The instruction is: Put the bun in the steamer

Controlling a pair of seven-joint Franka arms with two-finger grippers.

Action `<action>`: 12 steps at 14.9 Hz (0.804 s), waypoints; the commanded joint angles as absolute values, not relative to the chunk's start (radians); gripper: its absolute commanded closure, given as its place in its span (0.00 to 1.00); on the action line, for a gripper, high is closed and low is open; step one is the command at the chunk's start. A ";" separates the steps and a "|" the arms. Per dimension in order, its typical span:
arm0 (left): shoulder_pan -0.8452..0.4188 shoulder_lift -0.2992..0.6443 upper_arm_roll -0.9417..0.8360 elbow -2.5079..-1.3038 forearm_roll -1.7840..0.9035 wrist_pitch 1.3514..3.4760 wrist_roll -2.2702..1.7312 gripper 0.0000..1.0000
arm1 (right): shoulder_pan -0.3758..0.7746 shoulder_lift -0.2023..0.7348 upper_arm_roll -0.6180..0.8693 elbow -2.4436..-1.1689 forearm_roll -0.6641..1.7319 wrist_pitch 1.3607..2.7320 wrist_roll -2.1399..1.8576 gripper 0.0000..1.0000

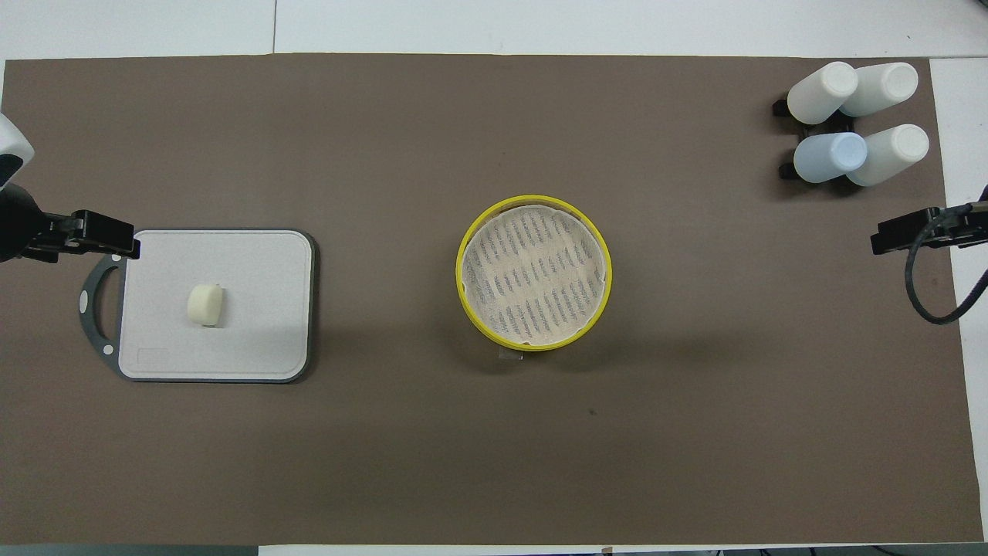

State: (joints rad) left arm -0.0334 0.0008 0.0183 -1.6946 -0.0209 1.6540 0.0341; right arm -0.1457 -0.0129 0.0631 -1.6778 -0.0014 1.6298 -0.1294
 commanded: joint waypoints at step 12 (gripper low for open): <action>-0.020 -0.025 0.025 -1.934 -0.015 1.883 0.017 0.00 | 0.202 0.142 0.078 -1.565 0.008 1.720 0.387 0.00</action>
State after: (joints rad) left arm -0.0325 -0.0002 0.0278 -1.8230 -0.0209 1.7841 0.0258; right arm 0.1289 0.0404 0.0801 -1.6650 0.0015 1.7161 0.2605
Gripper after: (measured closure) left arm 0.000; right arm 0.000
